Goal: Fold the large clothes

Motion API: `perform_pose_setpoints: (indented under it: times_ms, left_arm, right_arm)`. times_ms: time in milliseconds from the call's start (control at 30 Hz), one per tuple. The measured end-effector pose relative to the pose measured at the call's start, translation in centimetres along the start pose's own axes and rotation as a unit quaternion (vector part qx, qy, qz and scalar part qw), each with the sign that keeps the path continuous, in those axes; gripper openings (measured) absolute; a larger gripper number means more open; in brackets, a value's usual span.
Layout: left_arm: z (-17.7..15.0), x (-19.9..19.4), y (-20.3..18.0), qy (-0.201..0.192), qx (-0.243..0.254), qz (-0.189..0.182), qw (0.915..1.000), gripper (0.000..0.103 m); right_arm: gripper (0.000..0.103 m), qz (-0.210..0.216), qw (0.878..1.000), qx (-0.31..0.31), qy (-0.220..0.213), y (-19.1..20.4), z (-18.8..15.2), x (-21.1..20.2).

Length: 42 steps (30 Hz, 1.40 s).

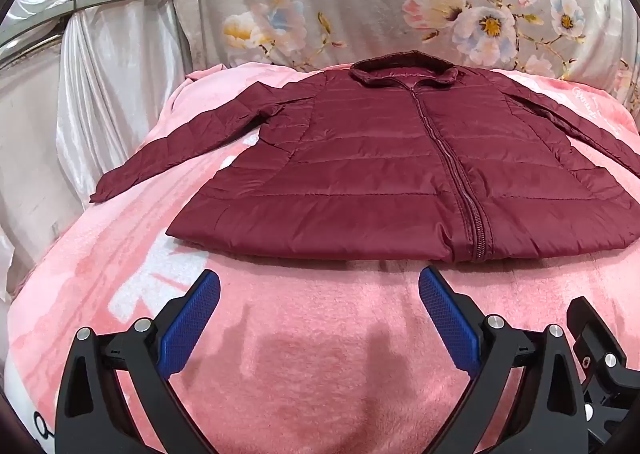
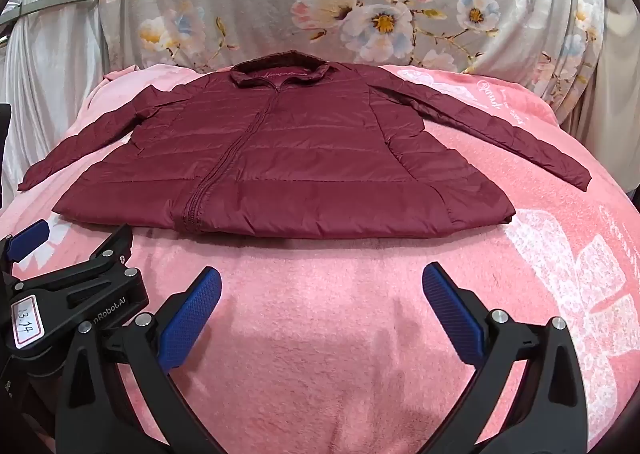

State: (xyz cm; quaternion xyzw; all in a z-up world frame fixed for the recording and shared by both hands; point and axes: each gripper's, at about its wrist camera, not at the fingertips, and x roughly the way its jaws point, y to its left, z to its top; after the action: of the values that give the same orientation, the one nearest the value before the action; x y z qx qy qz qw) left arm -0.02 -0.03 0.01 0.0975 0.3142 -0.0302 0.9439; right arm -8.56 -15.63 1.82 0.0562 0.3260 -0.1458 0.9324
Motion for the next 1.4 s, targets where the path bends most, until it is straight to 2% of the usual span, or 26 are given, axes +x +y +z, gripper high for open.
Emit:
perform_pose_setpoints:
  times_ms: [1400]
  left_arm:
    - [0.1,-0.5,0.4,-0.008,-0.006,0.001,0.9999,0.097]
  right_arm:
    - [0.098,0.000,1.000,-0.006,-0.008,0.5,0.1,-0.4]
